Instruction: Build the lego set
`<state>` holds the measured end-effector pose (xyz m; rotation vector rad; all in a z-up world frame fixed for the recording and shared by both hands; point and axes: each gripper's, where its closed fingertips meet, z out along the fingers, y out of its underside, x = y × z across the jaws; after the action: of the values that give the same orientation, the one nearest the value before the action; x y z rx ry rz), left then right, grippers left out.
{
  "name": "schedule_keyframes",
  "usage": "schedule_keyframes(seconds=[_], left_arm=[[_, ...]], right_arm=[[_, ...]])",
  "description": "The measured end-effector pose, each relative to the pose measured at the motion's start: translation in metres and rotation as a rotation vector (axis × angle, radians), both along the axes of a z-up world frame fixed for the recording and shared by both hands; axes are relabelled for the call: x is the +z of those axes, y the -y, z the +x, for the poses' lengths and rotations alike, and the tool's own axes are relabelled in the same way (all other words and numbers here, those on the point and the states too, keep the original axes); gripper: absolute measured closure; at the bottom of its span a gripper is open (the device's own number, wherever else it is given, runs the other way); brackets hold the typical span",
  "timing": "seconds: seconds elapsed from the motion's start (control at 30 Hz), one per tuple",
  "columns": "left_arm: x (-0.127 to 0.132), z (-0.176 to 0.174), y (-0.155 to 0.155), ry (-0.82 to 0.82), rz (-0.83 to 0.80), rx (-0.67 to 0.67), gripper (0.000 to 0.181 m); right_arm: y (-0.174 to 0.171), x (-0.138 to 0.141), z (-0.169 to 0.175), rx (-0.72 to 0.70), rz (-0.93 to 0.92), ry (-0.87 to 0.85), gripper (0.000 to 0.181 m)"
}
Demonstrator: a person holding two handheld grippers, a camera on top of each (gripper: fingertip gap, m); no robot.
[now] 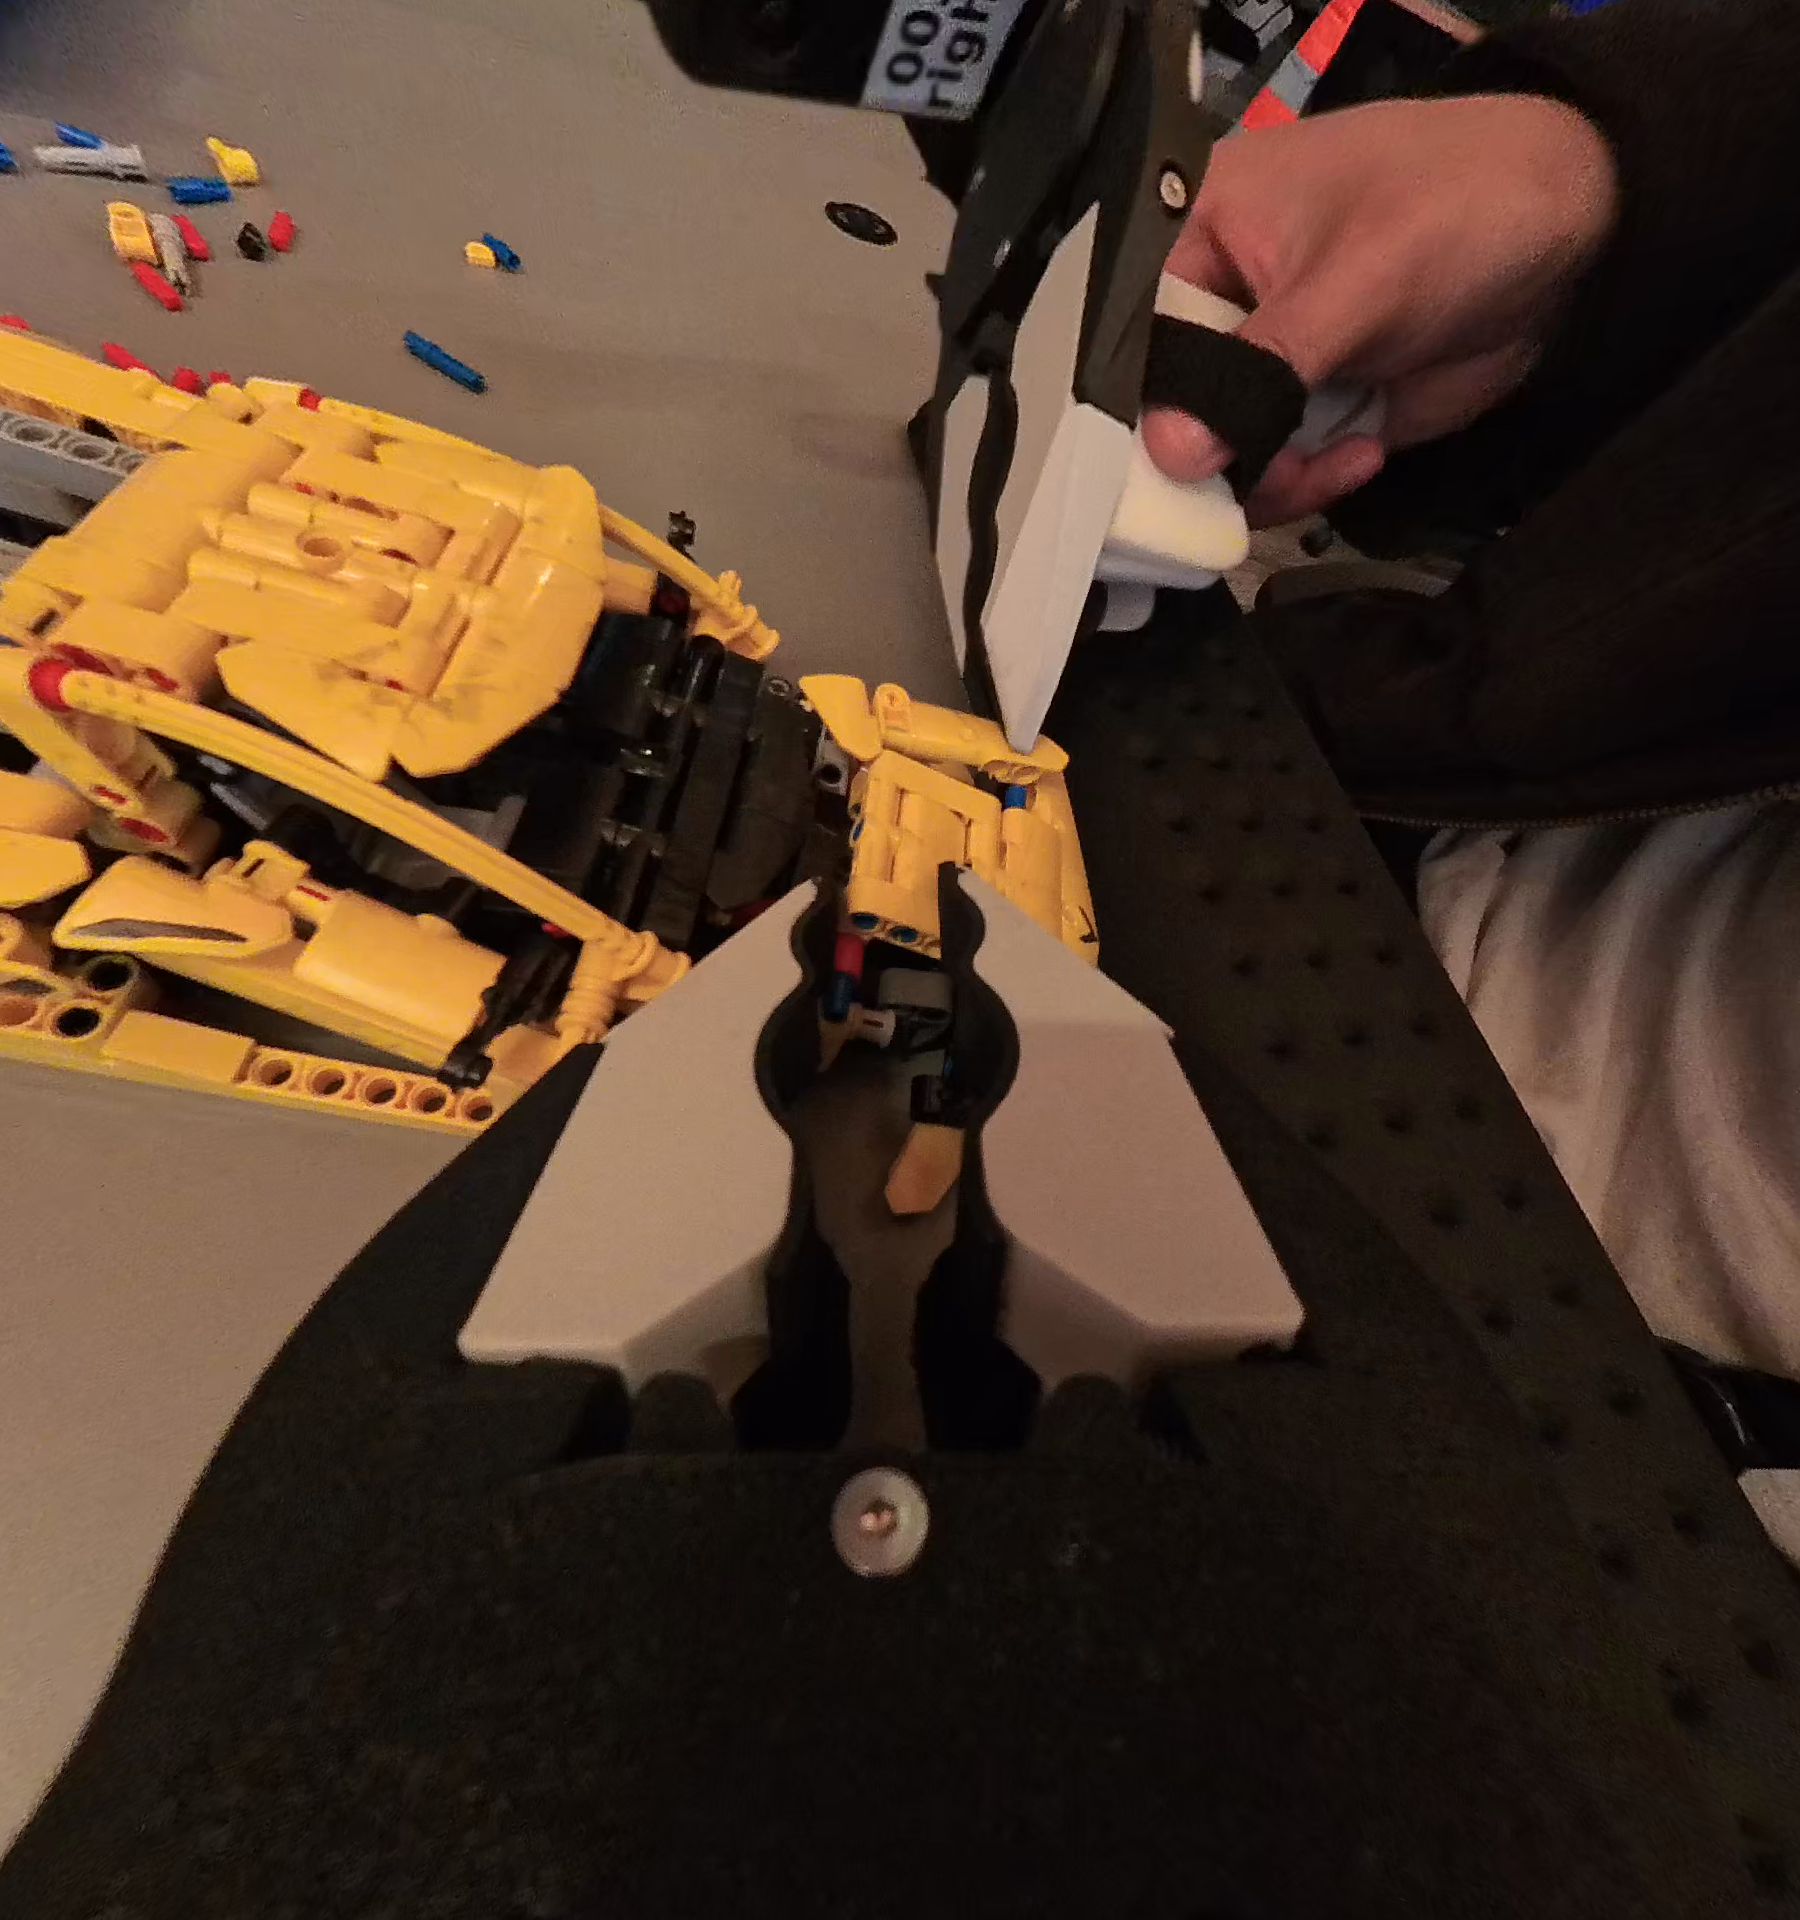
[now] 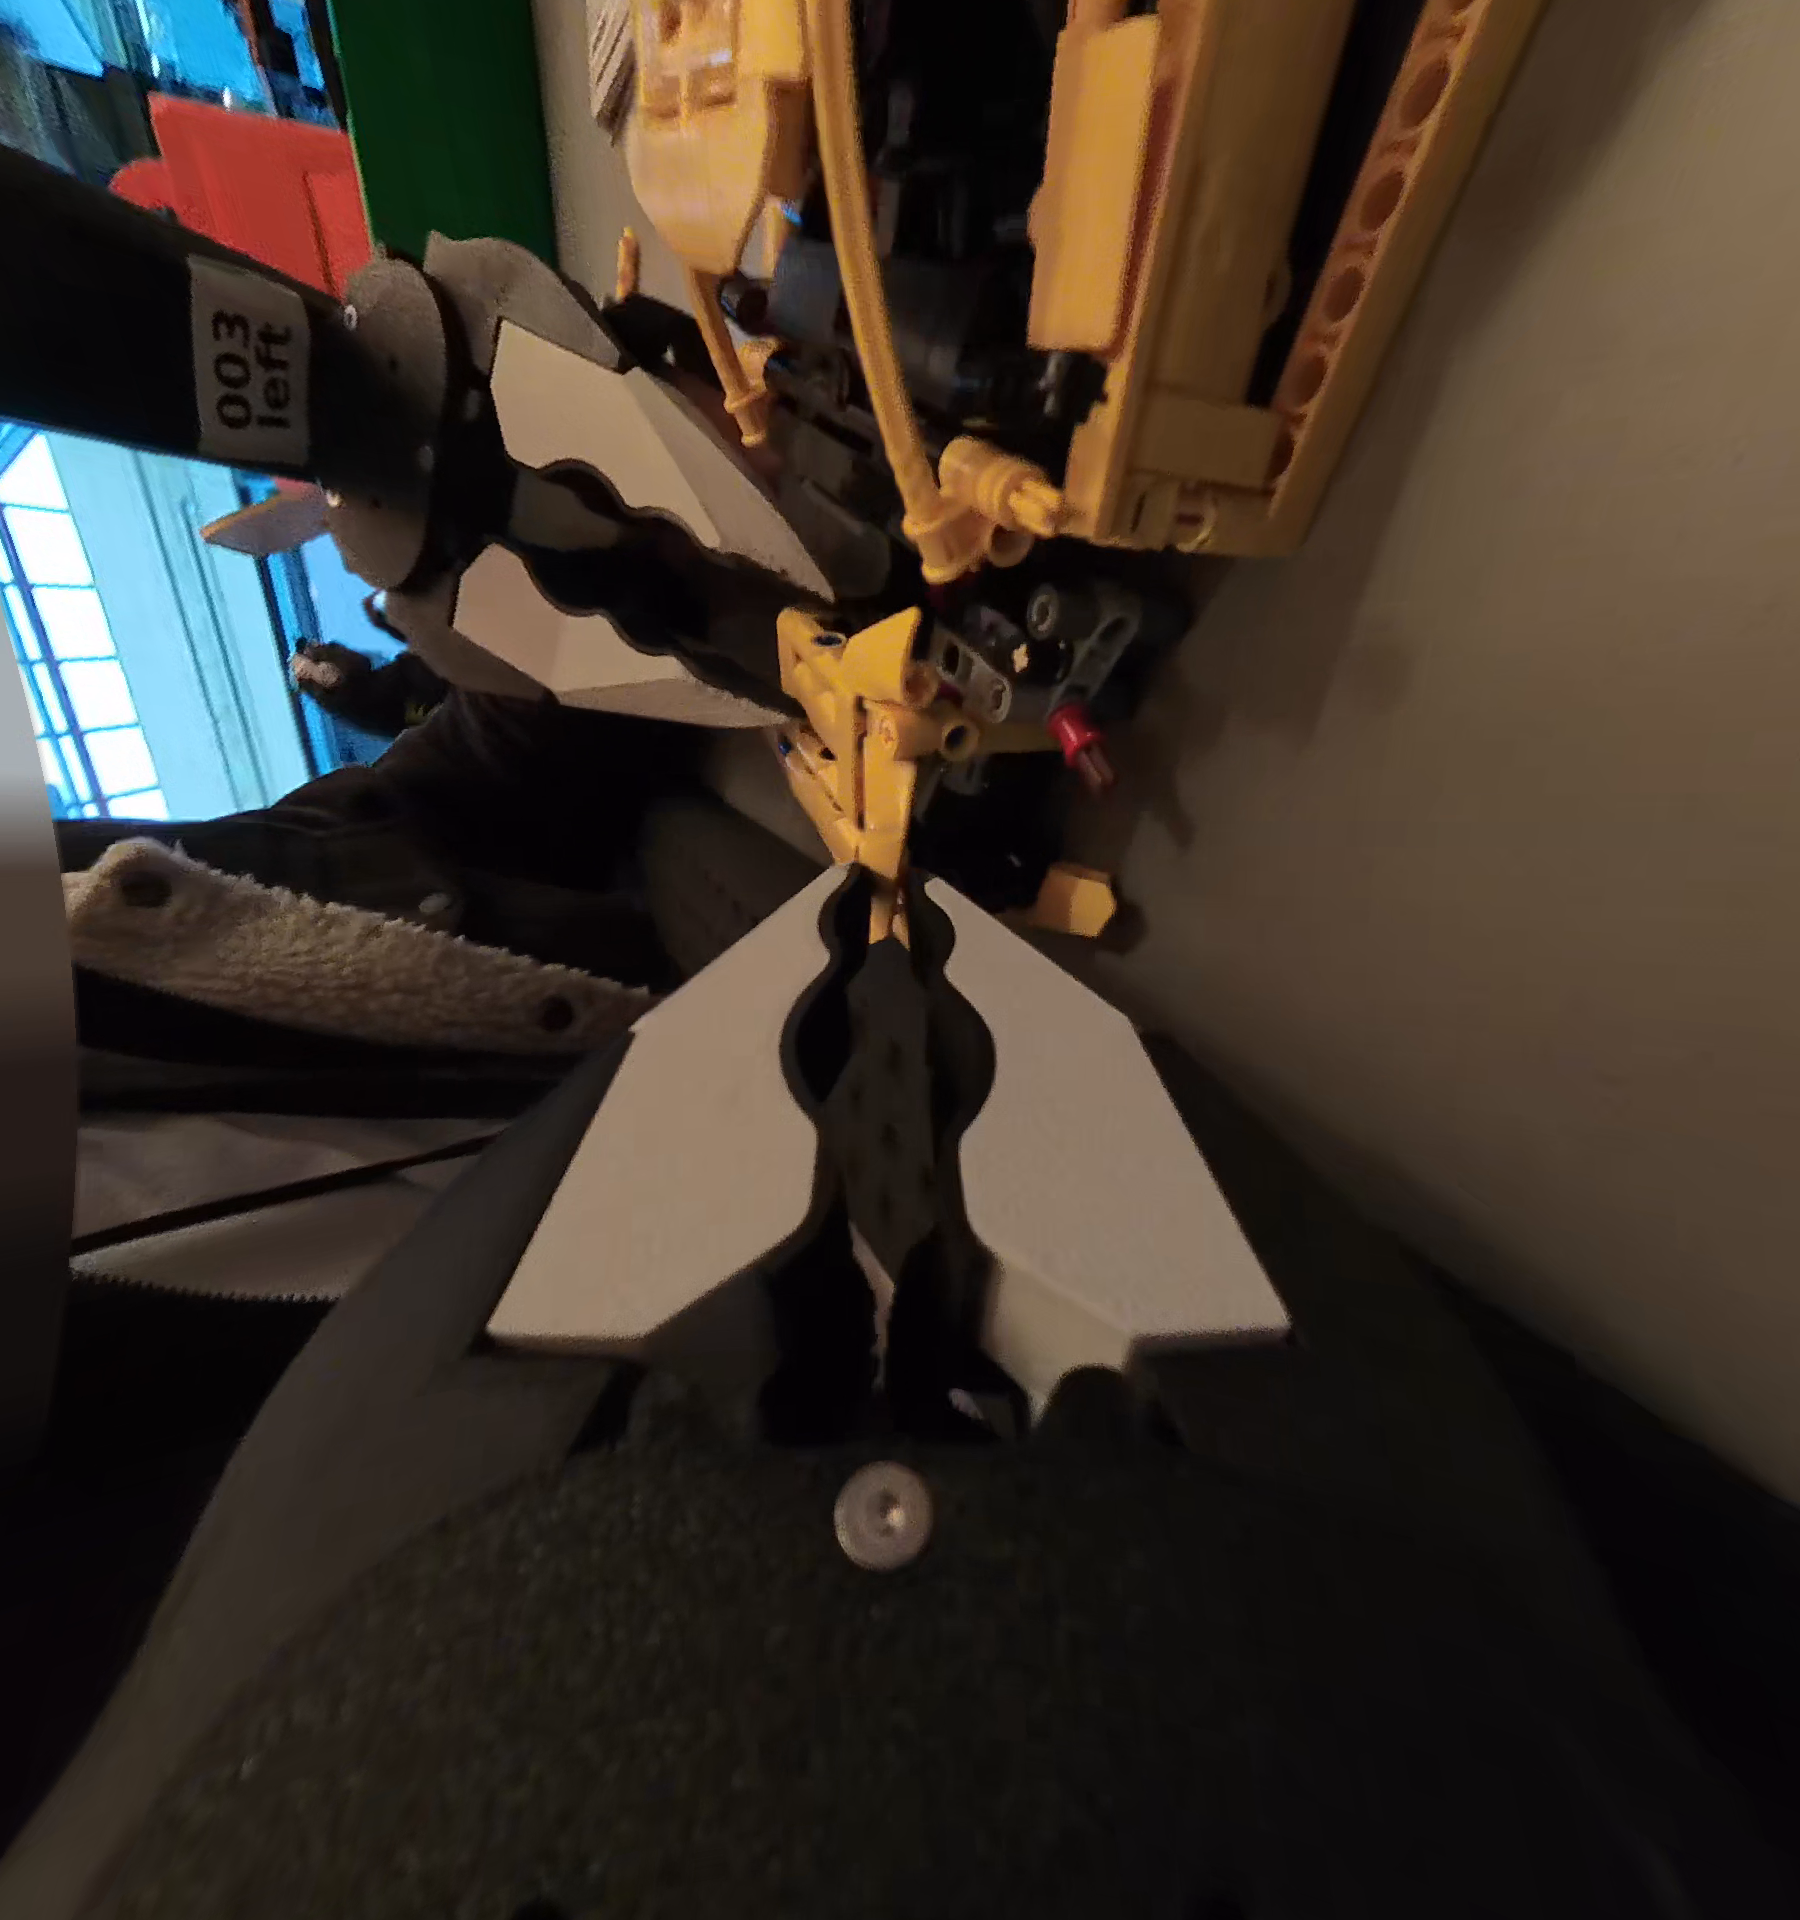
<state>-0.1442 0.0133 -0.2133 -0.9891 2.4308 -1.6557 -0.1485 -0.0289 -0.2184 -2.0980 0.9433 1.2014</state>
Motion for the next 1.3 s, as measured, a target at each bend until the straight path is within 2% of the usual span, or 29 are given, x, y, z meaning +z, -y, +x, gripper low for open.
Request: schedule_keyframes(seconds=[0.13,0.3,0.57,0.8,0.9,0.93,1.03,1.1,1.2,1.3], left_arm=[[0.0,0.001,0.0,0.004,0.003,0.009,0.162],[0.0,0.001,-0.001,0.0,-0.002,0.019,0.162],[0.001,0.003,-0.002,0.009,0.004,0.033,0.163],[0.001,0.005,-0.005,-0.004,-0.007,0.056,0.163],[0.001,0.004,-0.005,-0.003,-0.007,0.052,0.163],[0.001,0.004,-0.005,-0.005,-0.009,0.05,0.164],[0.001,0.004,-0.005,-0.013,-0.017,0.045,0.164],[0.001,0.003,-0.004,-0.018,-0.022,0.038,0.164],[0.002,0.002,-0.005,-0.026,-0.03,0.028,0.165],[0.002,0.002,-0.005,-0.027,-0.033,0.028,0.166]], right_arm=[[0.0,-0.001,0.002,-0.06,-0.018,0.059,0.176],[0.0,-0.004,0.005,-0.07,-0.076,0.208,0.177],[-0.002,-0.002,0.008,-0.192,-0.008,0.047,0.178],[-0.007,-0.001,0.019,-0.311,0.081,0.061,0.178],[-0.005,0.004,0.02,-0.239,0.149,0.017,0.178],[-0.003,0.005,0.023,-0.197,0.153,0.019,0.173],[0.001,0.001,0.019,-0.013,0.095,-0.034,0.158],[0.0,-0.001,0.013,0.096,0.082,-0.09,0.155],[0.0,-0.001,0.01,0.182,0.072,-0.176,0.157],[-0.001,-0.001,0.012,0.189,0.063,-0.276,0.16]])
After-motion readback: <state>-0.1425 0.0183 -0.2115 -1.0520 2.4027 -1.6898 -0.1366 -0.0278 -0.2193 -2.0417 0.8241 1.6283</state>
